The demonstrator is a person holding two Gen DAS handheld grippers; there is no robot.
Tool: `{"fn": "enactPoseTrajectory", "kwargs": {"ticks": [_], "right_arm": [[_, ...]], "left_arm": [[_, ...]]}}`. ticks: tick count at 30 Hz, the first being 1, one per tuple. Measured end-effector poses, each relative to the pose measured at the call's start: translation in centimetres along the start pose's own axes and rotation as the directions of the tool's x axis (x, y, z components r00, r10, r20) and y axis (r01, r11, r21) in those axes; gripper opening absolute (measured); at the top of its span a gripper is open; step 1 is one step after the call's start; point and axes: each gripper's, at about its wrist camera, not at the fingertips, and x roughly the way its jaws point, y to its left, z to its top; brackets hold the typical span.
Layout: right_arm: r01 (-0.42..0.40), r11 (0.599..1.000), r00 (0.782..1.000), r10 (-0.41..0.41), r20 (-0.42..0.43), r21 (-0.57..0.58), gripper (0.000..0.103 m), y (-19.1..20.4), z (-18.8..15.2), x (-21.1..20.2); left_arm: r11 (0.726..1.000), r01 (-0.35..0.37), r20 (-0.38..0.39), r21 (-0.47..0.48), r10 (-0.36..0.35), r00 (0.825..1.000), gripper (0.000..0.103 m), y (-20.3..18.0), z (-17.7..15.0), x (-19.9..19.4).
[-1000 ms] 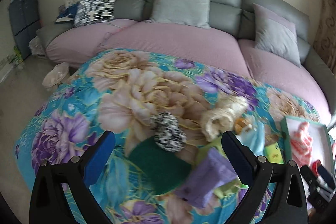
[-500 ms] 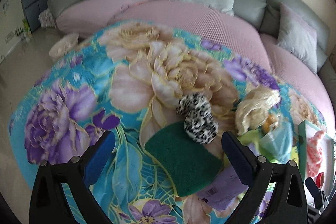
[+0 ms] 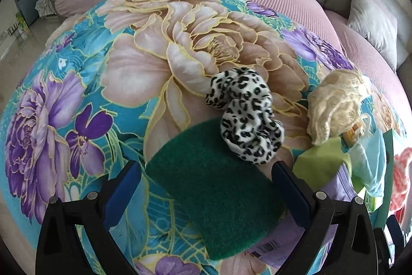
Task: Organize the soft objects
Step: 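Reach the left tool to the green-and-yellow sponge and grasp it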
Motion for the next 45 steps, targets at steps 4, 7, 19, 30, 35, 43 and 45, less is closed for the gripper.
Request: {"fn": "enactPoseTrajectory", "kwargs": {"ticks": [4,7,19,30,35,43,45], "right_arm": [[-0.001,1.0,1.0,0.001,0.001,-0.001,0.103,0.1,-0.1,0.0],[-0.002,1.0,1.0,0.002,-0.004,0.006,0.103,-0.1,-0.1,0.1],[-0.007,1.0,0.999,0.006,-0.031,-0.018,0.103,0.8,-0.4,1.0],[-0.029,0.999,0.997,0.025,-0.078,-0.046,0.094,2.3,-0.9,2.9],[-0.034,0.999,0.996,0.033,-0.084,-0.014,0.082,1.7,-0.9,3.3],[-0.056,0.998,0.994,0.059,-0.087,0.036,0.052,0.4,-0.8,3.6],[-0.058,0.997,0.994,0.062,-0.087,0.046,0.051,0.2,-0.8,3.6]], "left_arm": [[1.0,0.026,-0.018,0.008,-0.025,1.0,0.101,0.3,-0.1,0.4],[0.999,0.031,-0.021,0.023,-0.03,0.999,0.101,0.4,-0.3,0.2],[0.999,0.049,-0.078,0.009,-0.048,0.996,0.101,-0.1,0.2,1.5],[0.995,0.094,-0.081,0.026,-0.092,0.992,0.091,-1.2,0.0,1.3],[0.993,0.112,-0.076,0.037,-0.109,0.991,0.085,-1.9,-0.1,1.0],[0.991,0.13,-0.057,-0.021,-0.131,0.99,0.081,0.1,0.2,0.3],[0.992,0.123,-0.052,-0.032,-0.125,0.991,0.081,0.6,0.3,0.2]]}}
